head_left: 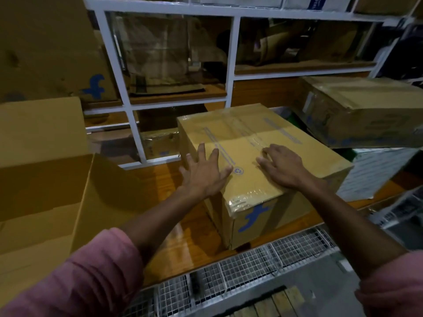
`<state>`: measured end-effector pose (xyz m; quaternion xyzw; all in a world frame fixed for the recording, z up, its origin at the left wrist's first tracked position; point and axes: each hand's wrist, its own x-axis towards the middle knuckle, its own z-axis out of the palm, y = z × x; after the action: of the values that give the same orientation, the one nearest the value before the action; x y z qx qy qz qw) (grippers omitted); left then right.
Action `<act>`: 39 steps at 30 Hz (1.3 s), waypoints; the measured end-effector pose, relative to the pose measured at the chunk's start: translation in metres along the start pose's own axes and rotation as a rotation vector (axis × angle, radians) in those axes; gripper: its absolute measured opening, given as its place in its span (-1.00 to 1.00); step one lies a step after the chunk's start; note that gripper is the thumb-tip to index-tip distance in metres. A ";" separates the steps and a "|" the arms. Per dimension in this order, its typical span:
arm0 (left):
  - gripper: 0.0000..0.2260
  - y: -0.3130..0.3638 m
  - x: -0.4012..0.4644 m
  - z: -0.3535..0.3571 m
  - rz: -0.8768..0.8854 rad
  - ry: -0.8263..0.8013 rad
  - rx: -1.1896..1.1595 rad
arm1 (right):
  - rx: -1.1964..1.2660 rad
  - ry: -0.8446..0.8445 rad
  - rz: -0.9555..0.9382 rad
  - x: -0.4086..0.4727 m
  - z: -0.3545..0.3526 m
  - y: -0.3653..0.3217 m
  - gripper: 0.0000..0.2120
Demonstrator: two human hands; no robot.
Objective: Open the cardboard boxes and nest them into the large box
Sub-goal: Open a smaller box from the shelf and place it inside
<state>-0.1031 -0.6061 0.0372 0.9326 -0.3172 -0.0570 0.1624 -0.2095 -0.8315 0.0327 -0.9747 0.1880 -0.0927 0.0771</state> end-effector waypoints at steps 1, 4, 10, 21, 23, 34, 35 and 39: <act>-0.31 0.000 0.007 0.003 -0.018 -0.018 -0.015 | -0.002 -0.008 0.011 0.011 0.000 0.010 -0.39; -0.31 -0.002 0.035 0.009 -0.066 -0.028 -0.049 | -0.017 -0.039 0.044 0.049 -0.005 0.038 -0.33; -0.37 0.003 0.086 0.015 -0.191 0.036 -0.018 | -0.038 -0.118 0.096 0.116 -0.011 0.090 -0.26; -0.32 -0.024 0.107 -0.005 -0.284 0.169 -0.084 | 0.124 -0.132 0.069 0.147 -0.002 0.092 -0.18; -0.26 -0.044 0.105 -0.020 -0.292 0.165 -0.061 | 0.161 -0.139 0.043 0.144 0.003 0.075 -0.16; -0.26 -0.080 0.082 -0.014 -0.329 0.115 0.092 | 0.116 -0.116 -0.035 0.127 0.009 0.029 -0.46; -0.26 -0.080 0.081 -0.014 -0.325 0.109 0.114 | 0.095 -0.125 -0.044 0.120 0.006 0.024 -0.49; -0.27 -0.080 0.074 -0.016 -0.346 0.079 0.151 | 0.040 -0.107 -0.084 0.069 -0.006 0.010 -0.47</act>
<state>0.0042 -0.5873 0.0251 0.9843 -0.1491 -0.0233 0.0919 -0.1517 -0.8680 0.0474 -0.9836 0.1407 -0.0472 0.1026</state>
